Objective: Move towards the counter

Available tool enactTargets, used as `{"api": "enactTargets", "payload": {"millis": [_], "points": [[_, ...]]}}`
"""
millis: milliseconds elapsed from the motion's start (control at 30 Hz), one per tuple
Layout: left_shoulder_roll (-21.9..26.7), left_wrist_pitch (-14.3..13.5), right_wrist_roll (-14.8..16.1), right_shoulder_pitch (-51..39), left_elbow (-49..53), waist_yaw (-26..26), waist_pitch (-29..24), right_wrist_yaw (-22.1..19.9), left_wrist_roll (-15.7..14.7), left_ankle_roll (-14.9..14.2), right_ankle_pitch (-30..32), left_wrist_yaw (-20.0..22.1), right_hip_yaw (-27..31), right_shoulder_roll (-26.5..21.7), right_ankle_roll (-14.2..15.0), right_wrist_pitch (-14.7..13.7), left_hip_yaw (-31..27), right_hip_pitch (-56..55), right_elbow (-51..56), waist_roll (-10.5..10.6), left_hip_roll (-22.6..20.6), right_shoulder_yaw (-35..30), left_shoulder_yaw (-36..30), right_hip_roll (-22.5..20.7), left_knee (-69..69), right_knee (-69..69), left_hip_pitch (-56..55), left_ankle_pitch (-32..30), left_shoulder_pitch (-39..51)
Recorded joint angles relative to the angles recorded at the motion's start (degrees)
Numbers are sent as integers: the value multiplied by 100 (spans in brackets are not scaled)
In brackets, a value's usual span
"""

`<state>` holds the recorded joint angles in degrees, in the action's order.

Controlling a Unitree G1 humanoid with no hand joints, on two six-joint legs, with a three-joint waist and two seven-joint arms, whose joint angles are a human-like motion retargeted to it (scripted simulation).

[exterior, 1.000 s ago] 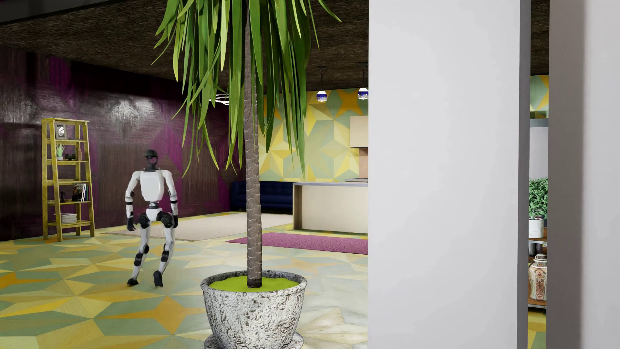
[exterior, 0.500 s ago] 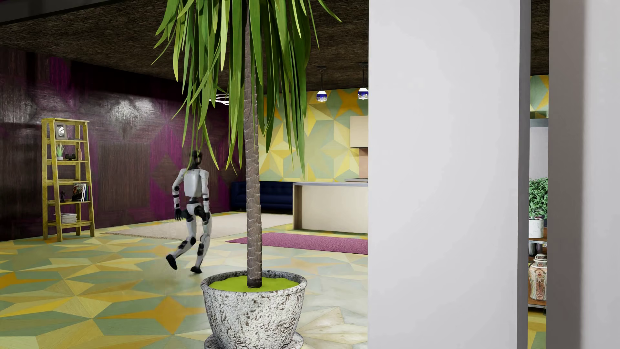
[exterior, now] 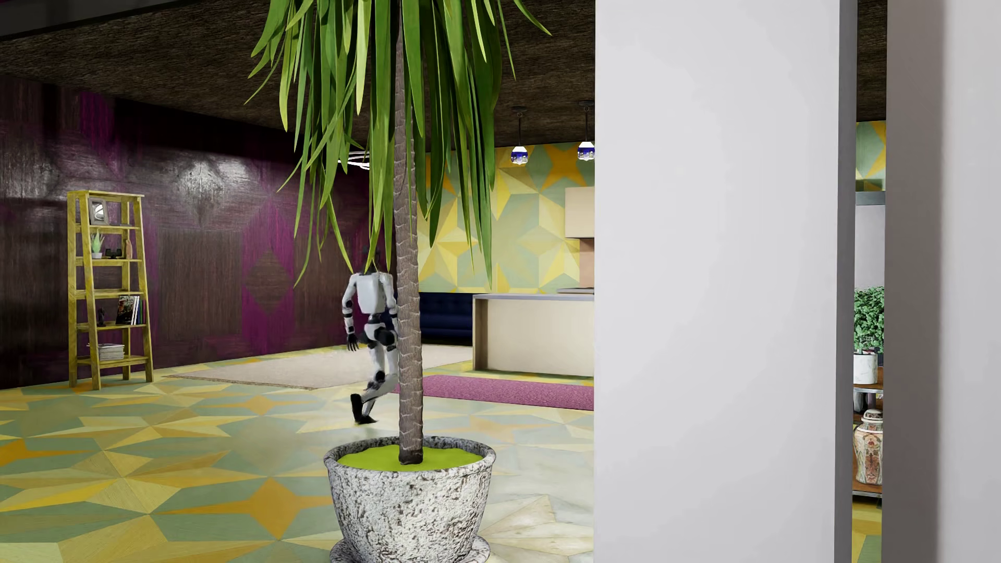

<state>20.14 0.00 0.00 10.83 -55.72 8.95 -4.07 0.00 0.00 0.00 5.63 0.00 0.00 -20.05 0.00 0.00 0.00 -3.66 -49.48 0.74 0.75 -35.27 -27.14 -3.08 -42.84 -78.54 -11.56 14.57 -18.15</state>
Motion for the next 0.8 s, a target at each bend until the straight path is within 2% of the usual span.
{"api": "enactTargets", "payload": {"millis": [33,67,100,133,167,233,267,300,333,367,400,433,467,500,533,600,667,700,733,767,800], "points": [[13,0,0,184,240,-364,-41,0,0,0,83,0,0,-7,0,0,0,-520,-214,127,8,-129,32,-136,345,245,570,-16,75],[48,0,0,380,538,-699,-66,0,0,0,444,0,0,-46,0,0,0,-990,-368,236,48,-269,76,-229,637,965,1076,-35,160],[89,0,0,578,815,-984,-81,0,0,0,904,0,0,-93,0,0,0,-1411,-454,312,96,-340,130,-254,859,2004,1488,-52,280],[140,0,0,771,1087,-1238,-78,0,0,0,1105,0,0,-124,0,0,0,-1712,-496,345,141,-337,215,-221,1050,3187,1863,-32,416],[195,0,0,939,1316,-1444,-44,0,0,0,479,0,0,-136,0,0,0,-1899,-529,342,163,-311,291,-160,1190,4304,2174,31,575],[279,0,0,1171,1657,-1771,99,0,0,0,-2271,0,0,-109,0,0,0,-2199,-690,308,292,-362,500,60,1158,5174,2580,105,827],[256,0,0,1238,1717,-1948,162,0,0,0,-2401,0,0,-50,0,0,0,-2432,-871,334,448,-320,672,133,985,5127,2673,-5,845],[206,0,0,1339,1744,-2120,141,0,0,0,-1347,0,0,16,0,0,0,-2676,-1038,345,584,-201,885,194,895,4955,2948,-194,805],[128,0,0,1341,1608,-1988,221,0,0,0,-116,0,0,28,0,0,0,-2799,-1086,516,809,-314,925,-81,226,4643,2757,-914,721],[34,0,0,1370,1407,-1744,254,0,0,0,949,0,0,23,0,0,0,-2963,-1147,686,1022,-550,949,-461,-553,4041,2685,-1914,567],[-29,0,0,1220,1173,-1599,173,0,0,0,842,0,0,25,0,0,0,-2642,-1163,752,1078,-459,864,-635,-1654,3863,2144,-2224,502],[-65,0,0,1057,946,-1455,71,0,0,0,709,0,0,32,0,0,0,-2260,-1125,784,1102,-363,681,-834,-2741,3792,1551,-2096,472],[-72,0,0,858,734,-1267,-48,0,0,0,447,0,0,35,0,0,0,-1700,-1014,750,1052,-264,432,-975,-3566,3970,952,-1403,469],[-74,0,0,653,559,-980,-101,0,0,0,44,0,0,28,0,0,0,-1054,-868,654,935,-141,252,-1002,-3897,4279,431,-712,393],[-57,0,0,514,467,-608,-130,0,0,0,-370,0,0,-7,0,0,0,-433,-561,523,792,69,141,-957,-3770,4573,15,-282,239],[23,0,0,187,415,76,-174,0,0,0,-1190,0,0,-191,0,0,0,660,284,276,624,282,54,-727,-2413,5140,-643,-54,-83],[66,0,0,-268,379,504,-79,0,0,0,-1956,0,0,-270,0,0,0,1368,819,186,647,660,22,-544,-133,5415,-970,-217,-343],[49,0,0,-501,318,643,24,0,0,0,-2240,0,0,-293,0,0,0,1567,997,196,687,896,31,-512,1023,5455,-1058,-779,-433],[29,0,0,-697,250,749,122,0,0,0,-2490,0,0,-327,0,0,0,1761,1153,225,797,1077,33,-462,2463,5442,-1185,-1801,-506],[4,0,0,-846,136,828,135,0,0,0,-2614,0,0,-369,0,0,0,2010,1261,248,911,1165,-8,-358,3339,5384,-1358,-1903,-541],[-25,0,0,-913,-12,905,91,0,0,0,-2532,0,0,-397,0,0,0,2264,1300,266,946,1187,-52,-239,2199,5241,-1562,-715,-552]]}}
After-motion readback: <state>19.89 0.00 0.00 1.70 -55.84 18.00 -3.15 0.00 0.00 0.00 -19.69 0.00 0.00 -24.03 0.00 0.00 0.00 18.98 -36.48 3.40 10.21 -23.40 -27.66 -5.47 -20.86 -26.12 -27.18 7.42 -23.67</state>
